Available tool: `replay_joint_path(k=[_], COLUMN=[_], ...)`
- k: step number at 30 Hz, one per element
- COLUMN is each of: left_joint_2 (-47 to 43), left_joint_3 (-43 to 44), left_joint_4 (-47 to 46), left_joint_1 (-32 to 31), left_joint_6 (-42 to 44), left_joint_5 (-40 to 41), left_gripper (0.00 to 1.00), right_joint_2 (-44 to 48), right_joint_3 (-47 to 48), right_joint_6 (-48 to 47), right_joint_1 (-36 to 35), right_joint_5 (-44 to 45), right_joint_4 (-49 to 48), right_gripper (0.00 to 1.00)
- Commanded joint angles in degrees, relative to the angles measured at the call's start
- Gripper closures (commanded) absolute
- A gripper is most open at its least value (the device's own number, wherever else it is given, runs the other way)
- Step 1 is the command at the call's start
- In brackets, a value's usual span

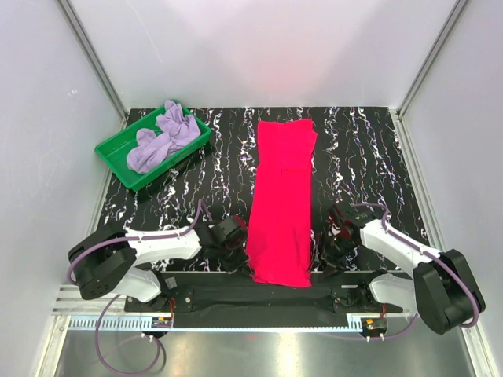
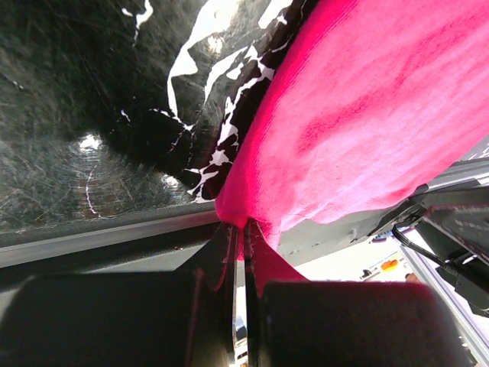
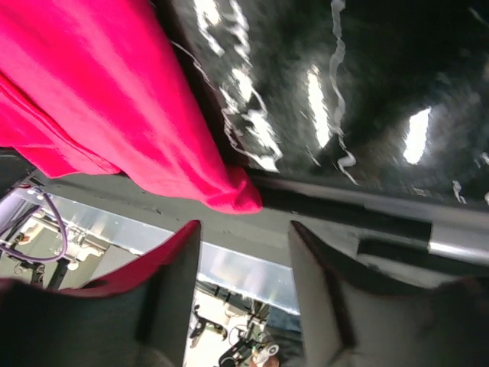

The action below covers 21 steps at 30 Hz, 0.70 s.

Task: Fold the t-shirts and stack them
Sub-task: Fold the tshirt

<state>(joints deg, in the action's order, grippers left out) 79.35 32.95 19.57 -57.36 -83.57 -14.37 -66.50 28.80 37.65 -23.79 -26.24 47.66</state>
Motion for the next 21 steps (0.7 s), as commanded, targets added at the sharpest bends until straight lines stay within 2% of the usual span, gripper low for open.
replay_joint_path(k=[1,9,15,17,19,21], left_joint_2=[0.3,-1.2,0.0,0.6,1.4,2.3], left_joint_3=[0.1,0.2,7.2,8.6,9.1,9.4], left_joint_4=[-3.0,-3.0,3.1,3.4,3.3,2.1], left_joint_1=[-0.2,-0.2,0.4,1.3,2.3,4.1], left_joint_6=[-0.3,-0.1,5.5,6.6,7.0,7.6], left_joint_5=[-1.5,-1.6,1.8,2.3,2.8,2.8], left_gripper=[1.0,1.0,1.0,1.0,1.0,1.0], right_joint_2=[-0.6,-5.5,-12.9,-15.9,-18.1,-21.0], right_joint_3=[-0.7,0.5,5.2,8.3,10.7,15.3], right_joint_6=[1.7,2.9,1.1,0.4,-1.0,-2.6], right_joint_1=[-1.3,-2.2,-2.1,-2.1,-2.1,-2.1], right_joint_5=[-1.2,0.1,1.1,1.2,1.9,4.3], right_joint_4=[-6.3,-13.2,-17.5,-17.7,-17.3,-15.2], right_gripper=[0.47,0.42,0.44,0.52,0.69,0.75])
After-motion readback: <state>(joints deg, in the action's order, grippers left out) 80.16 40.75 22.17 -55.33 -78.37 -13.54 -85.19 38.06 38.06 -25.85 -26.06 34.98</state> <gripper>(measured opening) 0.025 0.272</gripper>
